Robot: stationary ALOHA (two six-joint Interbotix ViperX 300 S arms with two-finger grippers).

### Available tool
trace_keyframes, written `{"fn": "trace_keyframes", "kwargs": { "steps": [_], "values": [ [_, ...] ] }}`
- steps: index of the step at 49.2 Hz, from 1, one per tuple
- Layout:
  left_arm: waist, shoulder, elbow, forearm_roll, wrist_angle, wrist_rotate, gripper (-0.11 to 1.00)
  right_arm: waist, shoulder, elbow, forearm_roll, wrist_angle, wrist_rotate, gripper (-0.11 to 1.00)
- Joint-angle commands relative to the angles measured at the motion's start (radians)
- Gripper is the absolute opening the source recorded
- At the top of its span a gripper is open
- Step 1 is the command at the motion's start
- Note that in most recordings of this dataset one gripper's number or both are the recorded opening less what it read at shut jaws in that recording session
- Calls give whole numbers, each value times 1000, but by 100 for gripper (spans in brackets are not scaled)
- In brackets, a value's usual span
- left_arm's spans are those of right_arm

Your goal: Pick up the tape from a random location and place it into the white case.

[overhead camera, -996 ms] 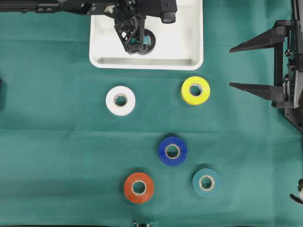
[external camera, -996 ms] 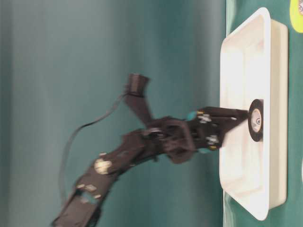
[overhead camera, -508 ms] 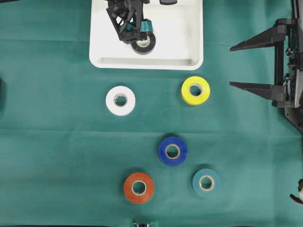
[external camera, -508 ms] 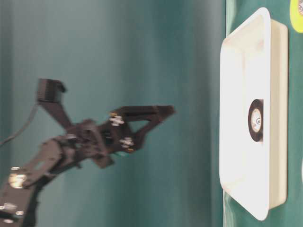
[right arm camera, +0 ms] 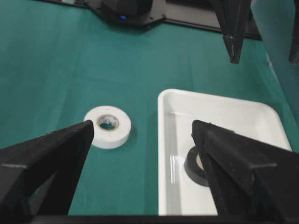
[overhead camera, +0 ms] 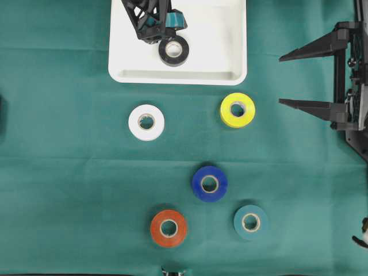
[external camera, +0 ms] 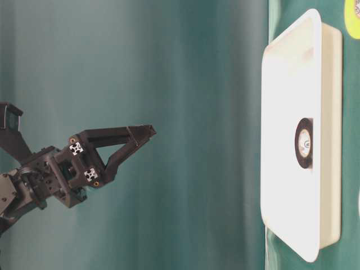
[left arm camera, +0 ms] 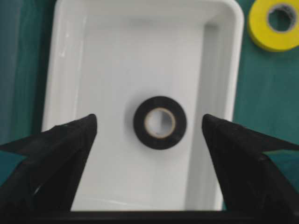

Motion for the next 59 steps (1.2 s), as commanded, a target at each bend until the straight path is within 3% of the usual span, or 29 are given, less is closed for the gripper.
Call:
{"fn": "trace_keyframes", "kwargs": {
  "steps": [1, 34, 49, 59],
  "values": [
    [-11, -38, -6, 2, -3, -2, 98, -2, 5, -29, 0, -5, 2, 92],
    [-365, -87, 97, 0, -34, -43, 98, -2, 5, -29, 0, -9, 6, 92],
    [-365, -124, 130, 0, -35, -58, 98, -2, 5, -32, 3, -5, 6, 92],
    [-348, -216, 213, 0, -48, -57, 98, -2, -3, -34, 5, 15, 8, 92]
  ]
}}
